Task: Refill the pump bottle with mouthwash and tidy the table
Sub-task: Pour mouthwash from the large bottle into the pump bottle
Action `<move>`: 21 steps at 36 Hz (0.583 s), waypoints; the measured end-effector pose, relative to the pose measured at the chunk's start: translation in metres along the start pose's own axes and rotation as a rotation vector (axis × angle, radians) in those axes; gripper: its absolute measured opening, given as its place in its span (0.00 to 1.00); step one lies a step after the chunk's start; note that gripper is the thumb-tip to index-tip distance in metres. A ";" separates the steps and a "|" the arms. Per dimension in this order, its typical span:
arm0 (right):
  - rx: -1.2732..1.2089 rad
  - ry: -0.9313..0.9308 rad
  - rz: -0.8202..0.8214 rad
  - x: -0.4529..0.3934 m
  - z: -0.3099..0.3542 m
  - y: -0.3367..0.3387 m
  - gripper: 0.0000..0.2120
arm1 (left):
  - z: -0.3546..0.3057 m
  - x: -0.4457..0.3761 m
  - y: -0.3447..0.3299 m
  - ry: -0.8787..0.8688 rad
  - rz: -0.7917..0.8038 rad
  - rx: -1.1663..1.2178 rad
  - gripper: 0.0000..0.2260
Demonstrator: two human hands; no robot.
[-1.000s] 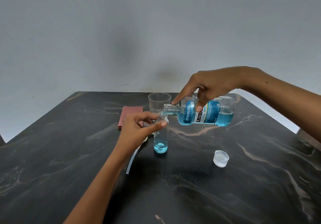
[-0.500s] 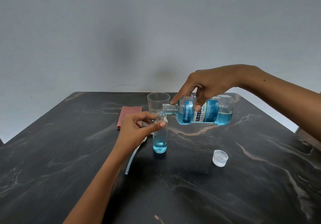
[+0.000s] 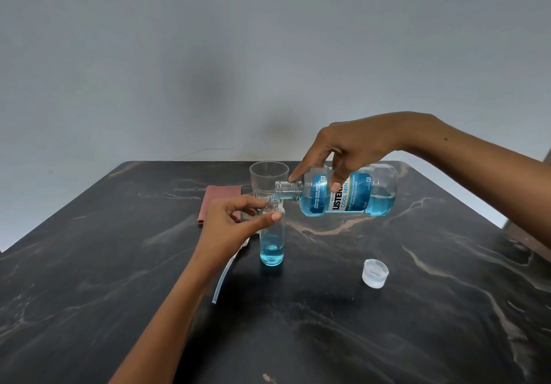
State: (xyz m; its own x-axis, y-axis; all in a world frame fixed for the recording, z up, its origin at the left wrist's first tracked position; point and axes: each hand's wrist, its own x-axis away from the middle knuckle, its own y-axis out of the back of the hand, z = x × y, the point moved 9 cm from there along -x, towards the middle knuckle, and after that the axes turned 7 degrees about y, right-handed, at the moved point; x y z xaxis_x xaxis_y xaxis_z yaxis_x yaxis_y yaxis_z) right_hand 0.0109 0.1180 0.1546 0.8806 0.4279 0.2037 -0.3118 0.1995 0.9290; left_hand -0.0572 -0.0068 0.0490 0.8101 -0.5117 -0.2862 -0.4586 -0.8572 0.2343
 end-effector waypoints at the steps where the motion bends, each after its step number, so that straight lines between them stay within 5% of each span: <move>1: 0.003 0.000 0.004 0.000 0.001 0.000 0.25 | 0.000 0.000 0.000 0.002 -0.001 0.001 0.13; 21: -0.028 -0.002 0.024 -0.001 0.001 -0.001 0.25 | 0.002 -0.001 -0.001 0.024 -0.003 0.003 0.11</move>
State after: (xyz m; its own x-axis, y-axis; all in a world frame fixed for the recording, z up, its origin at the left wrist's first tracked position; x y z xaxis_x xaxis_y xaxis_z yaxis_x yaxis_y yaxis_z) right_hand 0.0108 0.1162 0.1537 0.8735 0.4312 0.2262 -0.3425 0.2140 0.9148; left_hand -0.0588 -0.0056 0.0470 0.8199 -0.5077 -0.2645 -0.4575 -0.8588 0.2304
